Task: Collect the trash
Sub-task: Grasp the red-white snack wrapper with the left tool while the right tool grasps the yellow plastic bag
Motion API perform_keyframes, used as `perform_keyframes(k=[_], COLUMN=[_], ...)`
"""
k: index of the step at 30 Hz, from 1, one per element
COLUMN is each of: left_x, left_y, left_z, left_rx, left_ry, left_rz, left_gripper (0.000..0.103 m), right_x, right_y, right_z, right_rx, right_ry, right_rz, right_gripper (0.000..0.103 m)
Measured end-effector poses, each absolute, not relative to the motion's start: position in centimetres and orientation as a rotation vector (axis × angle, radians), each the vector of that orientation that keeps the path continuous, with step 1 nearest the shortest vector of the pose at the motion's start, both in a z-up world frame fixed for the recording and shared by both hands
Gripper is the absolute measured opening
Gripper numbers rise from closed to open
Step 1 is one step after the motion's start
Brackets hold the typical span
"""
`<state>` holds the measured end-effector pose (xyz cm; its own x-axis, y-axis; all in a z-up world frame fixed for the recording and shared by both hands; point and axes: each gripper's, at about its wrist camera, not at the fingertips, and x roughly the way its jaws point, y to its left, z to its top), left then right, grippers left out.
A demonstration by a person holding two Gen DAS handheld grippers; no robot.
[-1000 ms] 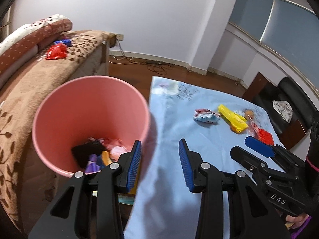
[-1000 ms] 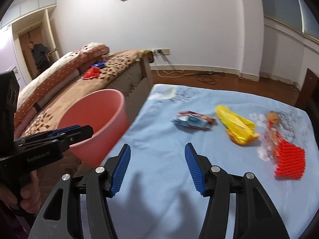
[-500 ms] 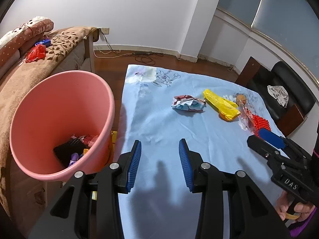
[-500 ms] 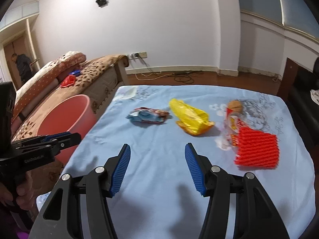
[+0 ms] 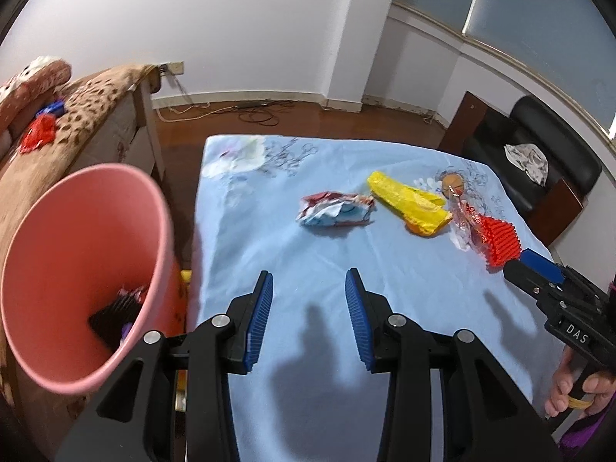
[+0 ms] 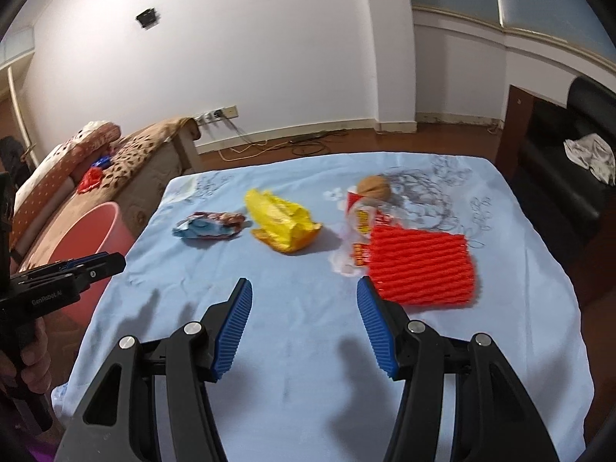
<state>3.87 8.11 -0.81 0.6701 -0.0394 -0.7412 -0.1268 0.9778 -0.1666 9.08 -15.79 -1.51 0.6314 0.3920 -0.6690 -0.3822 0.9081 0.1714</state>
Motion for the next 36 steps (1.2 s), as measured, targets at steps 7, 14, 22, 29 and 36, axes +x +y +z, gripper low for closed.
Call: perform_keyframes(k=[7,14,22,29,36], left_x=[6.7,9.7,12.7,13.1,12.6], left_y=[7.6,7.6,7.4,7.4,7.4], left_z=[-0.9,-1.9,-3.8,-5.0,-5.3], left_rx=[-0.135,-0.069,0.010,-0.010,-0.046], left_ry=[0.836,0.865,0.892,0.892,0.896], left_rz=[0.011,-0.038,-0.074,-0.120,-0.124], left_gripper=[0.040,0.040,0.040,0.040,0.012], right_x=[10.4,12.2,16.2,19.3,20.3], right_y=[-15.7,-13.9,-10.9,-8.4,-7.4], right_z=[-2.0,-1.8,-1.5,-3.7,-5.2], right_rx=[0.033,0.017,-0.052,-0.123,-0.162], right_ry=[0.795,0.810,0.817,0.881,0.925], right_rz=[0.476,0.549,0.611,0.615,0.602], right_gripper=[0.056,0.056,0.061,0.062,0.062])
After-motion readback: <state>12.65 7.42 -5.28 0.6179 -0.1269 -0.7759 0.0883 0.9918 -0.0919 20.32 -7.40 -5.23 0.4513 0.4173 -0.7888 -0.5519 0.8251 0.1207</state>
